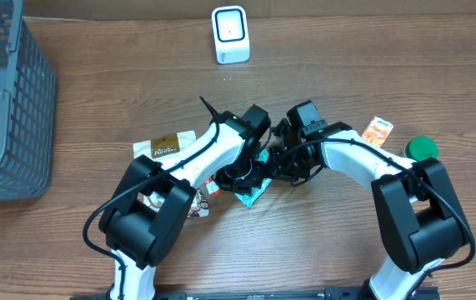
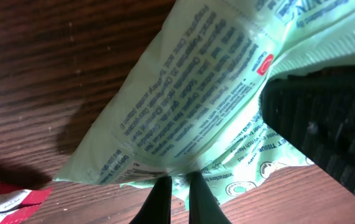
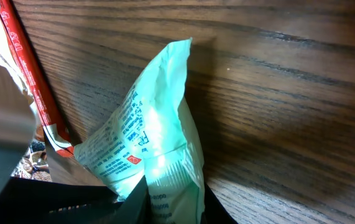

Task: Scan the item barcode
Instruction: 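Lift the mint-green wipes pack with the right gripper, left arm withdrawing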

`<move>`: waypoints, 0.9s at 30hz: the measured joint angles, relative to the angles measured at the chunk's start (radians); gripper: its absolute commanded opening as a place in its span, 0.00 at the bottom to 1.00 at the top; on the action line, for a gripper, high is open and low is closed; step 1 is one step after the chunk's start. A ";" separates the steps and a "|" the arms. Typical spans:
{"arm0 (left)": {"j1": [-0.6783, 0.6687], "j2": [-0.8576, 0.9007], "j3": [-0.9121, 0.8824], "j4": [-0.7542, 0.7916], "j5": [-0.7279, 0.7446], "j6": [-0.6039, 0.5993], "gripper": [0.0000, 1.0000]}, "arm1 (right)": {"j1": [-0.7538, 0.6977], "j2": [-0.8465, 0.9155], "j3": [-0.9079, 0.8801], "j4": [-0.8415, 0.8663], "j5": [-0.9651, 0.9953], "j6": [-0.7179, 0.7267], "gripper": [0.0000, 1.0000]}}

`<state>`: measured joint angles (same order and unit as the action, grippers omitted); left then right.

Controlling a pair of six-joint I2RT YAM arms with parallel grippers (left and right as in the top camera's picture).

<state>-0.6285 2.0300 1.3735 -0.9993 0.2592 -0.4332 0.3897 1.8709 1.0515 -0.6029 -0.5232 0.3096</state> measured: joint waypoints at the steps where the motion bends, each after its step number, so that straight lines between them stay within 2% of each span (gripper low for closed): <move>1: 0.003 -0.003 0.000 0.000 0.002 0.000 0.04 | 0.000 0.000 0.000 -0.001 0.001 0.000 0.17; 11: 0.090 -0.178 -0.027 -0.011 -0.105 0.007 0.04 | 0.000 0.000 0.000 -0.002 0.004 0.001 0.17; 14: 0.166 -0.245 -0.026 -0.030 -0.176 0.007 0.04 | 0.000 0.000 0.000 -0.001 0.005 0.001 0.16; 18: 0.306 -0.294 -0.026 -0.033 -0.254 0.007 0.04 | 0.000 0.000 0.000 -0.001 0.005 0.003 0.08; 24: 0.510 -0.306 -0.026 -0.033 -0.309 0.007 0.04 | 0.000 0.000 0.000 0.000 0.005 0.004 0.08; 26: 0.551 -0.306 -0.026 -0.033 -0.317 0.011 0.07 | 0.000 0.000 0.000 0.000 0.005 0.004 0.08; 27: 0.568 -0.306 -0.026 -0.033 -0.320 0.016 0.12 | 0.000 0.000 0.000 0.000 0.004 0.003 0.08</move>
<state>-0.0608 1.7241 1.3472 -1.0325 -0.0608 -0.4168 0.3897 1.8709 1.0515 -0.6029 -0.5190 0.3130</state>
